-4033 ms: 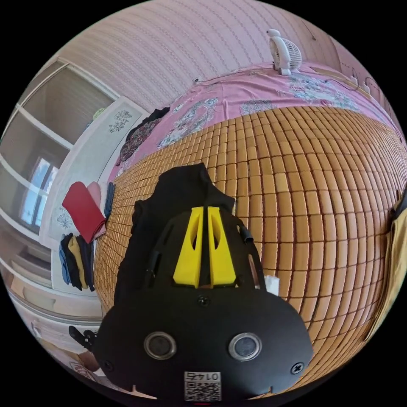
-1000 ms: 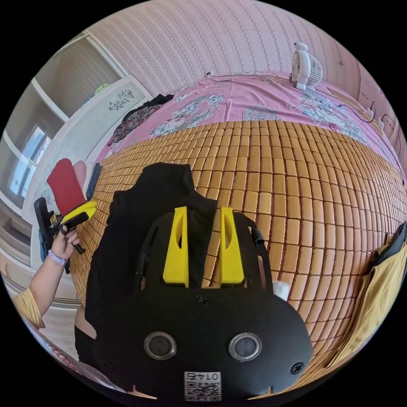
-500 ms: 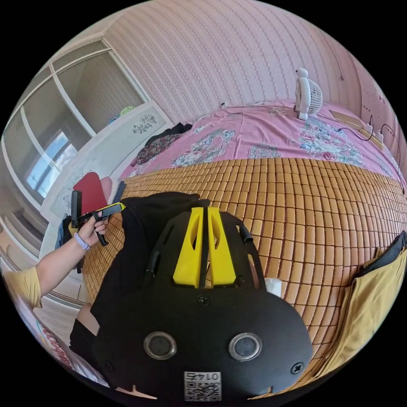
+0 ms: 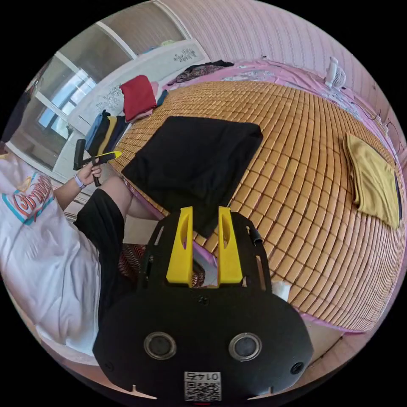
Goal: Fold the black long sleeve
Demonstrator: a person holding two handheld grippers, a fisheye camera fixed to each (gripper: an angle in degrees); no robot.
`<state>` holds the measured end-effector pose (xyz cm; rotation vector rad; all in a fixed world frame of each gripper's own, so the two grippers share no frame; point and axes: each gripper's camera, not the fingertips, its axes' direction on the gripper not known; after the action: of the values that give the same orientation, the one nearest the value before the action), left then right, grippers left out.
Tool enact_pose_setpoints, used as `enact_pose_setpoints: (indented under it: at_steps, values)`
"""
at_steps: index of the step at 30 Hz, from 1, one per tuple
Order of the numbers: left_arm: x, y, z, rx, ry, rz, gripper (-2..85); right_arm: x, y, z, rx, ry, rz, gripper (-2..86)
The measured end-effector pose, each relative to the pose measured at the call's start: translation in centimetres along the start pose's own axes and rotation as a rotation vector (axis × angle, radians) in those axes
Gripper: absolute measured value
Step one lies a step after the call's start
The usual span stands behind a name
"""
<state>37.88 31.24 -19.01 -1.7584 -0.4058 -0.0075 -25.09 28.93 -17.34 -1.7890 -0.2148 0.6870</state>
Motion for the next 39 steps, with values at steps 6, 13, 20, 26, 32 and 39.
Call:
enact_pose_setpoints:
  at_steps: [6,13,20,26,32,39]
  values:
    - [8.2,-4.4,-0.3,0.007,0.067,0.123,-1.0,-4.9,-6.1,1.1,0.053,-0.075,-0.022,7.1]
    - [20.1,-5.4,9.4,-0.198,0.088,0.285,-1.0,-14.6,-21.3,6.3,0.03,0.046,-0.295,0.8]
    - [23.4,-4.5,8.4,-0.17,0.028,0.366,-1.0,-20.4,-39.1,16.5,-0.326,0.3,-0.428,-0.2]
    - [27.0,-5.3,5.9,-0.159,-0.031,0.442,-1.0,-22.2,-42.0,20.7,-0.447,0.362,-0.489,-0.3]
    - [29.6,-6.1,3.4,-0.145,-0.049,0.461,-1.0,-21.3,-47.2,20.8,-0.615,0.186,-0.45,-0.4]
    - [32.1,-7.0,1.0,-0.135,-0.054,0.483,-1.0,-20.1,-48.5,23.7,-0.536,0.328,-0.409,-0.4]
